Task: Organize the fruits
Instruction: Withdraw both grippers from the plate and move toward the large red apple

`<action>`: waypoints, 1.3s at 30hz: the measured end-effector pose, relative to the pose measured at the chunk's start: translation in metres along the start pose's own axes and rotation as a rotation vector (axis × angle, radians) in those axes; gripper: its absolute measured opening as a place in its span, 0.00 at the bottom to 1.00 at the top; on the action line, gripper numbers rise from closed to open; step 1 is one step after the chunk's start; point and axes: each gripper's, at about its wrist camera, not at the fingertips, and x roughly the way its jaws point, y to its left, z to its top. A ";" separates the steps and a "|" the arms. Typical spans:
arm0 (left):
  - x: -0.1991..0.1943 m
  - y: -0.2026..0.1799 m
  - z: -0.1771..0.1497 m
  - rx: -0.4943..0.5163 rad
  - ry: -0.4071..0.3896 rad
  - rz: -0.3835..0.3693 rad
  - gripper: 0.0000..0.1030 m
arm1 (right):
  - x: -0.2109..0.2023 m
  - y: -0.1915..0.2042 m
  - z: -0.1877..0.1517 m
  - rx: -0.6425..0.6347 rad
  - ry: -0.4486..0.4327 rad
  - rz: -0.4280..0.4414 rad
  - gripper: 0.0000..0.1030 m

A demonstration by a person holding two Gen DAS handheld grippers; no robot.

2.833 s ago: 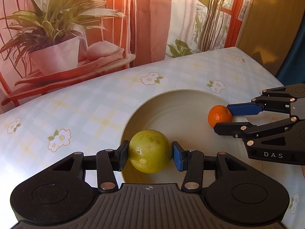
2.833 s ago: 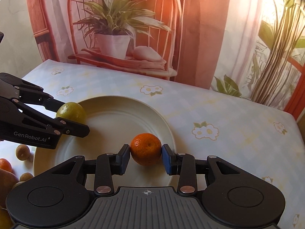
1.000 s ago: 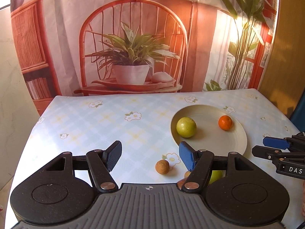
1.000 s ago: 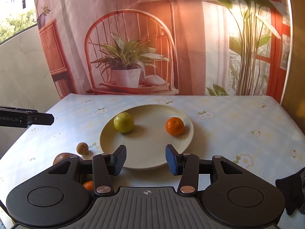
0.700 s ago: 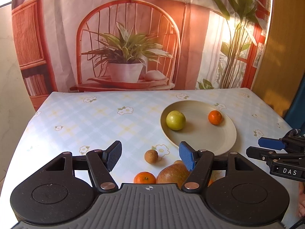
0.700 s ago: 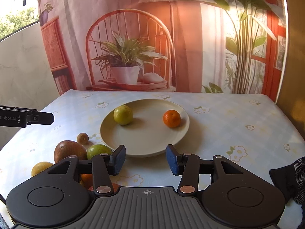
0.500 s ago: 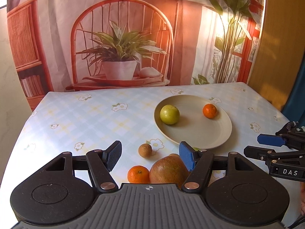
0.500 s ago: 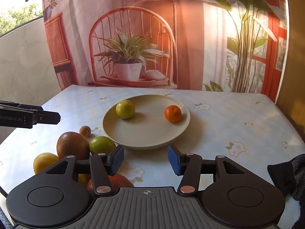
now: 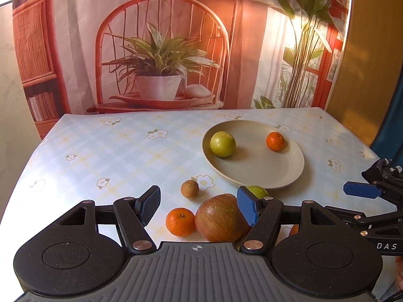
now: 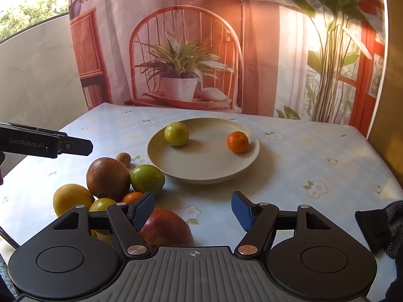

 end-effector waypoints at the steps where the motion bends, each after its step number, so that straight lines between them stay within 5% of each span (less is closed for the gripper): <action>1: 0.000 0.000 -0.001 0.000 0.001 0.001 0.68 | 0.000 0.001 -0.001 -0.005 0.001 0.002 0.64; 9: -0.006 0.000 -0.005 -0.007 0.005 -0.019 0.74 | -0.003 0.020 -0.011 -0.090 0.018 0.032 0.75; 23: -0.008 0.000 -0.009 -0.024 0.014 -0.023 0.76 | 0.009 0.034 -0.031 -0.144 0.093 0.090 0.75; 39: -0.001 -0.007 -0.009 0.010 0.030 -0.027 0.76 | 0.022 0.009 -0.034 -0.026 0.145 0.143 0.59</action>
